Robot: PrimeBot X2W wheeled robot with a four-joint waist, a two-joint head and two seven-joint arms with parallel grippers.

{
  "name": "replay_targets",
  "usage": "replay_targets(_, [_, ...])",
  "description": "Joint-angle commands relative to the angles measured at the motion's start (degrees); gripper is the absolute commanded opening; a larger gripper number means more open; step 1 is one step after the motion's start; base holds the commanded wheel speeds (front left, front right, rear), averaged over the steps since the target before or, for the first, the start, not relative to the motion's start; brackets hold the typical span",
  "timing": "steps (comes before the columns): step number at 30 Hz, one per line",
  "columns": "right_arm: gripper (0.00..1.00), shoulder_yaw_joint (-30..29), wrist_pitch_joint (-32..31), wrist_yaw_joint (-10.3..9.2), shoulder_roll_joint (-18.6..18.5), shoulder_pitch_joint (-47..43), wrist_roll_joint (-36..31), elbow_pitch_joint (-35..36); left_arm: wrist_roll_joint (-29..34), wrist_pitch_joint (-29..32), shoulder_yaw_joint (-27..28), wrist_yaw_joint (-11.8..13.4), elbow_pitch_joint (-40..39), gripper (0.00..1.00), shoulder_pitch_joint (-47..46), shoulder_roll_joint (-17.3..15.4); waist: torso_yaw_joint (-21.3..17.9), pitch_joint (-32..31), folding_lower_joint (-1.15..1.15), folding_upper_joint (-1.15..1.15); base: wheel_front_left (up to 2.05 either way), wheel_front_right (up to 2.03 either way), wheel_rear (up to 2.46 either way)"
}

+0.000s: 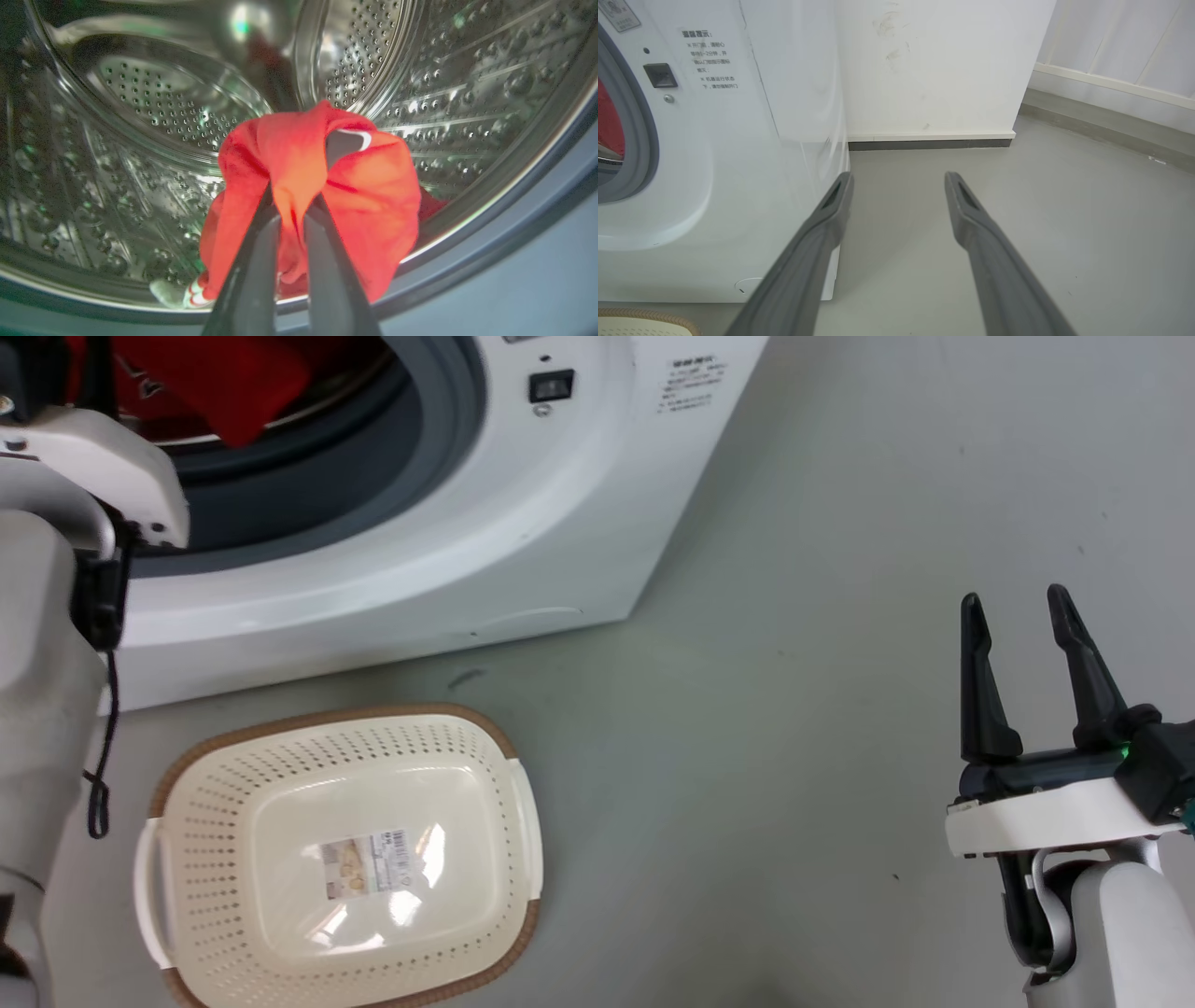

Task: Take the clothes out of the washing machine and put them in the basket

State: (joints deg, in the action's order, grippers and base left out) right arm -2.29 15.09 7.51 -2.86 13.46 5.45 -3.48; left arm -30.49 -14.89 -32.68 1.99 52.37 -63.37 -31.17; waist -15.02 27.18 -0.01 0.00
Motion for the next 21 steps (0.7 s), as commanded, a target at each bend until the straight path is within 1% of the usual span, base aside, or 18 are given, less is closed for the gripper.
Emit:
replay_targets(1, [1.00, 0.00, 0.12, -0.04, -0.04, -0.56, -0.31, -0.07, 0.66, -0.40, 1.06, 0.75, -2.31, 0.00, 2.07, 0.14, 2.92, -3.44, 0.01, 0.00, 0.00, 0.00, 0.00])
replay_targets(6, [1.00, -0.47, 0.12, -0.04, -0.05, -2.28, -2.05, -0.75, 4.02, -0.31, 6.68, 3.13, -14.62, 0.00, 11.68, 1.23, 5.31, -7.53, 0.01, 0.00, 0.00, 0.00, 0.00])
replay_targets(8, [1.00, -0.80, 0.12, -0.04, -0.05, -2.82, -2.53, -0.94, 5.32, -0.32, 8.84, 3.36, -18.83, 0.00, 15.92, 2.21, 6.25, -9.05, 0.01, 0.00, 0.00, 0.00, 0.00])
replay_targets(13, [1.00, -0.67, 0.12, -0.04, -0.04, -4.33, -3.40, -1.45, 8.33, -0.32, 14.25, 2.57, -28.44, 0.00, 24.18, 3.70, 7.90, -12.15, 0.01, 0.00, 0.00, 0.00, 0.00])
replay_targets(21, [1.00, -0.92, 0.12, -0.04, -0.04, -6.24, -3.77, -1.89, 11.17, -0.32, 19.80, 0.70, -41.70, 0.00, 36.63, 6.31, 10.35, -15.60, 0.01, 0.00, 0.00, 0.00, 0.00])
